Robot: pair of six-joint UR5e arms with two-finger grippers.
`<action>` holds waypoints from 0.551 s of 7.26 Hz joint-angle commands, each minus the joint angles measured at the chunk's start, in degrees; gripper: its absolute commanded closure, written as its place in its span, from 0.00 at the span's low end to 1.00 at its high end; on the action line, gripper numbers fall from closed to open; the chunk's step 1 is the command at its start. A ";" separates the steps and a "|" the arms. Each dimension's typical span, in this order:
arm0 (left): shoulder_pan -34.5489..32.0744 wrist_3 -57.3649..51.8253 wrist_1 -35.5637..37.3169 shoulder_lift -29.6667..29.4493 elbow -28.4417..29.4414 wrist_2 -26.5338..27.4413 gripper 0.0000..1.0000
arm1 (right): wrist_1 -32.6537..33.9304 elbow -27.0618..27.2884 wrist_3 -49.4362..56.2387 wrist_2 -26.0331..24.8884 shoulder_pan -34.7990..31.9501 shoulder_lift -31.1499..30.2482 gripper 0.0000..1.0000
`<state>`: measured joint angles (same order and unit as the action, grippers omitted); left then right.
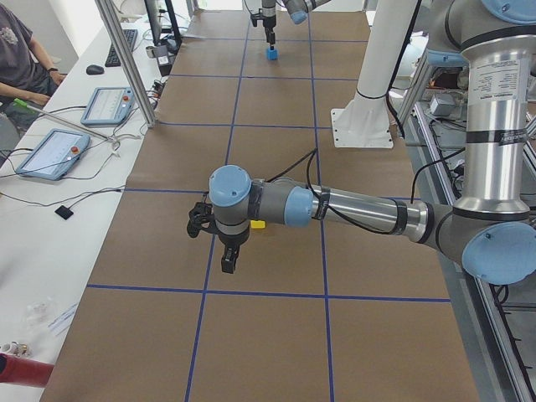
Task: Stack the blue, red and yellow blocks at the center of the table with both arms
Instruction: 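Lower the right gripper onto the blue cube and close it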
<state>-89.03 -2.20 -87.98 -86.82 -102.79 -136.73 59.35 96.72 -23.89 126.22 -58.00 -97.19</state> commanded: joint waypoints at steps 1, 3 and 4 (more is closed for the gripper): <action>0.00 0.00 0.00 -0.01 -0.04 -0.03 0.00 | -1.16 -2.40 3.50 -0.72 0.25 -0.37 0.00; 0.00 0.00 0.00 -0.01 -0.30 -0.03 0.00 | -1.08 -2.59 2.71 -0.37 0.34 0.07 0.00; 0.00 0.00 -0.09 -0.01 -0.30 -0.03 0.00 | -1.08 -2.85 2.71 -0.37 0.61 0.16 0.00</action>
<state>-89.03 -2.20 -88.02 -86.84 -103.04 -136.76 58.26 94.18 -21.13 125.78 -57.63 -97.17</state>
